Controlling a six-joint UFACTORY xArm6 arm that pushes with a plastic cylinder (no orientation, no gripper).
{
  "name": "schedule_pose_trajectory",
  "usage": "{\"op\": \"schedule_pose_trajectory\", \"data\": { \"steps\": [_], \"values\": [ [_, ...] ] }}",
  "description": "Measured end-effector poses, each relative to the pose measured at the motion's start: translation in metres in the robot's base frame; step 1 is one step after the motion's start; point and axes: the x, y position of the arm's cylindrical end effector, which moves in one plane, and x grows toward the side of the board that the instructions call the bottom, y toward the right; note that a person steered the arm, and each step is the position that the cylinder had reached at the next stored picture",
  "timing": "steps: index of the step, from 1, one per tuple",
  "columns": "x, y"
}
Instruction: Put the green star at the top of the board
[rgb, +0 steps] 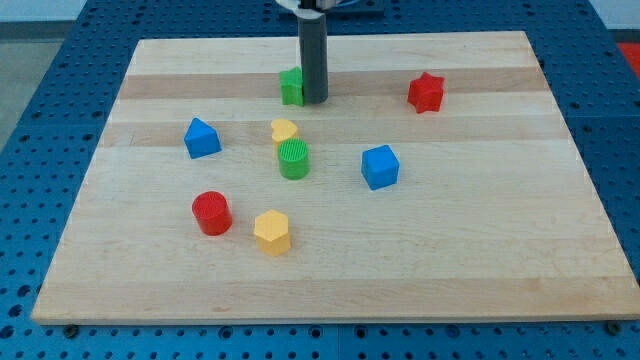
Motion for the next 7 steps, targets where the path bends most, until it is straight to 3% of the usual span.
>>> {"op": "schedule_pose_trajectory", "data": {
  "steps": [2, 3, 5, 6, 7],
  "values": [
    [0.040, -0.078],
    [0.015, -0.082],
    [0.003, 0.027],
    [-0.006, 0.042],
    [0.020, -0.032]
  ]
}}
